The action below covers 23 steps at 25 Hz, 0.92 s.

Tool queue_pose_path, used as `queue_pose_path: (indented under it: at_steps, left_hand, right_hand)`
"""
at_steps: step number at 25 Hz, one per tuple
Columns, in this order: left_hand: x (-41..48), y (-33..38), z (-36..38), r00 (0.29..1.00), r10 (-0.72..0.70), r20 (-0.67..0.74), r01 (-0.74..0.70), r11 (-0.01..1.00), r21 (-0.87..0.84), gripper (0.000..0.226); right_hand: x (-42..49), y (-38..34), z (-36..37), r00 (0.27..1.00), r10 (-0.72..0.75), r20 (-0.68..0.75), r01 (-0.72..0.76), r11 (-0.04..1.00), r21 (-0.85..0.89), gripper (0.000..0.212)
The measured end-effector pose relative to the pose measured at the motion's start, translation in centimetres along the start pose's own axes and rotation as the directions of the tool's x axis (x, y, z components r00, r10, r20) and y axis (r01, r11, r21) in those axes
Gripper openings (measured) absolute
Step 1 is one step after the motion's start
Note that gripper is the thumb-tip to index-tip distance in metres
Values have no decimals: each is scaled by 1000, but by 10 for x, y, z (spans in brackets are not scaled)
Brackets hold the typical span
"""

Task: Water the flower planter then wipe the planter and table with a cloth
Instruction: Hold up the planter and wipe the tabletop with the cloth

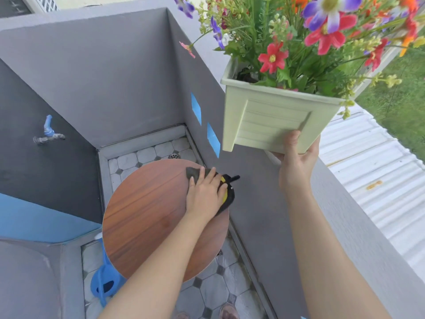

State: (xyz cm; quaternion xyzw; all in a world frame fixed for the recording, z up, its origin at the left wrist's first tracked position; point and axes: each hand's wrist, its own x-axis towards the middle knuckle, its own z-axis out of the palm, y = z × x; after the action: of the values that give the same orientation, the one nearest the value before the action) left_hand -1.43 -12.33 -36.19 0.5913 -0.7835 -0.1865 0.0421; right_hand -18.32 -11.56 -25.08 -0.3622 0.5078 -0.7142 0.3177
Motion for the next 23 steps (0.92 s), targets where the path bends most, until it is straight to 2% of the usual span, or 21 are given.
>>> queue_pose_path:
  at_steps: [3,6,8,12,14,19,21,23]
  left_hand:
    - [27,-14,-7,993,-80,-86,81,997,15,45]
    - [43,-39,-15,976,-169,-141,169,986,-14,45]
    - [47,-61,-22,955,-239,-174,239,971,-20,45]
    - [35,-112,-37,886,-402,-231,401,915,-56,48]
    - [17,-135,-48,829,-501,-250,488,865,-113,48]
    - [-44,-168,-68,685,-707,-175,675,707,-213,52]
    - [-64,-182,-69,650,-745,-151,709,666,-233,55]
    - [-81,-196,-64,651,-755,-81,707,642,-296,58]
  right_hand:
    - [1,0,0,1000,6,7,-6,1000,12,65]
    - [3,0,-1,1000,18,6,-18,1000,19,70]
    - [5,0,-1,1000,16,25,-17,999,30,66]
    - [5,-5,8,998,-3,66,4,1000,-14,73]
    - [1,-5,22,996,-24,83,27,999,-26,63]
    - [-32,1,72,984,-13,178,15,1000,-6,61]
    - [-55,8,89,974,38,221,-40,999,3,77]
    - [-83,20,100,959,86,269,-95,995,23,75]
